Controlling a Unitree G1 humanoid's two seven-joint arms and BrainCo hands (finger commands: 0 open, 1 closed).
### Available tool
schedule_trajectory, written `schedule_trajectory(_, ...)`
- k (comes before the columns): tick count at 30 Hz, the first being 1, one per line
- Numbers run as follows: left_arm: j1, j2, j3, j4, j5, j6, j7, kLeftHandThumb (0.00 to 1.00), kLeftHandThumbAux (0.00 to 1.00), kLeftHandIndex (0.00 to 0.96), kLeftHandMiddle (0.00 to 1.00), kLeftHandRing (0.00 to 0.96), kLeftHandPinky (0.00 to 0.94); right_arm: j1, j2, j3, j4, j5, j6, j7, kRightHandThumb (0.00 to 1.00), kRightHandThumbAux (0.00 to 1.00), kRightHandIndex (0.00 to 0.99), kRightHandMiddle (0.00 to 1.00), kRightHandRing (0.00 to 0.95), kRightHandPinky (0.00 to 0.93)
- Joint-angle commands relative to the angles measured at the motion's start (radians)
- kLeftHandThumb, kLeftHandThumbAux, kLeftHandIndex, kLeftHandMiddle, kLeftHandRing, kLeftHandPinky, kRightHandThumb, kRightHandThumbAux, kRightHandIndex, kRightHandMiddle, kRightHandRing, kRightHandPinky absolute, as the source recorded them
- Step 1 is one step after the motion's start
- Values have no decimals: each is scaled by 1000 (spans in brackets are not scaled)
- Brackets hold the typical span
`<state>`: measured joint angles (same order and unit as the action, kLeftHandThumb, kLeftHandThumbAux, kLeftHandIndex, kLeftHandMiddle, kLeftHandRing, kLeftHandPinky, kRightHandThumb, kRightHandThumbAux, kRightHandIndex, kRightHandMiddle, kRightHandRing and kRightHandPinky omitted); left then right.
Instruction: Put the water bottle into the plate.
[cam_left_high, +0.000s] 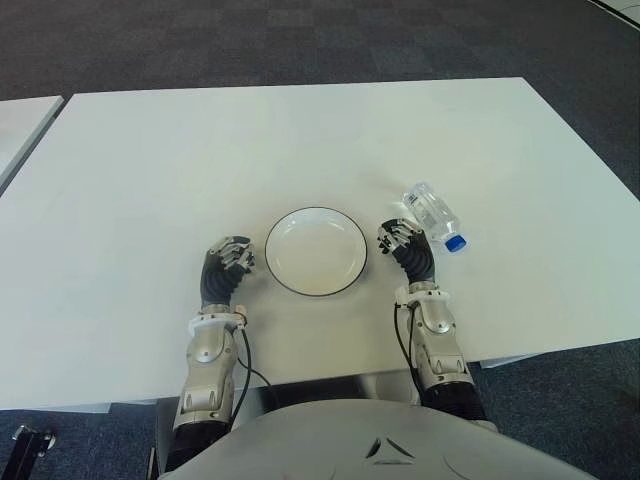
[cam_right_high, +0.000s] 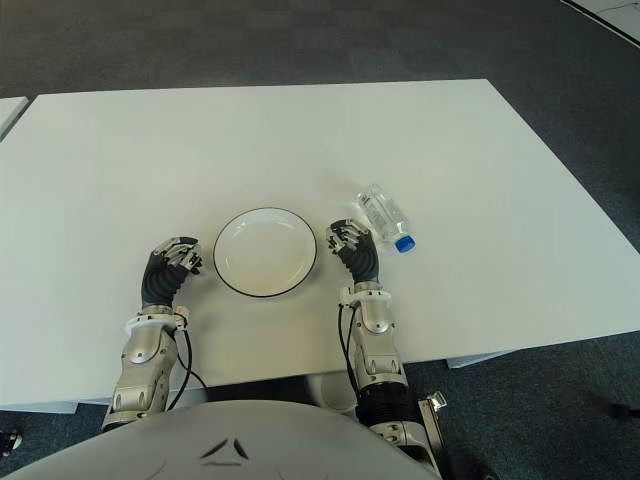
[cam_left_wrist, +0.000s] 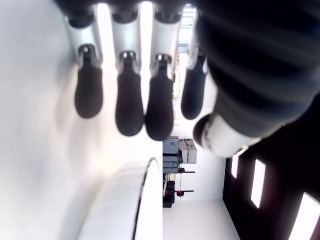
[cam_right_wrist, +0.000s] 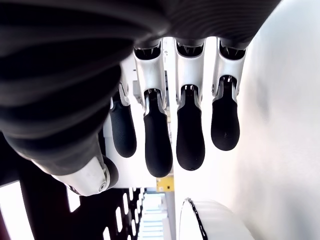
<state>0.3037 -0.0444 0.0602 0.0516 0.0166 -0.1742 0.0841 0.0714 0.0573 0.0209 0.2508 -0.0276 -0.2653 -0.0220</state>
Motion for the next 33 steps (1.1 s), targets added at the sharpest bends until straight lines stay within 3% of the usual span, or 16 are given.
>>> schedule_trajectory(1,1,-3,0,15,-8,7,-2,708,713,434,640,631,625,-15,10,0,11,12,-4,0,705,729,433,609,611,621)
schedule_trajectory(15,7,-4,-7,2,-8,9,-8,707,713,434,629,627,623,-106,10,11,-106,-47,36,-69,706,729,433,610,611,624)
schedule_trajectory(21,8,-3,-6,-1,-8,12,-9,707,713,434,630,629,627,-172,-36,8,-97,-145,0,-129,706,729,432,598,601,602)
schedule_trajectory(24,11,-1,-11,-6,-5,13,-11,707,713,433,631,630,630,-196,-106,22,-114,-300,-15,-200,704,729,430,577,582,578)
schedule_trajectory(28,14,0,-15,-10,1,9,-11,707,714,433,631,633,633,-206,-153,45,-122,-431,-29,-272,704,731,418,542,534,491)
schedule_trajectory(32,14,-1,-13,-8,-1,11,-9,706,714,433,631,635,631,-270,-222,58,-30,-535,-28,-348,698,729,407,384,366,341)
schedule_trajectory(33,14,-1,-12,-8,-3,11,-9,707,714,433,633,636,633,-292,-239,59,8,-552,-31,-366,642,710,309,311,304,287)
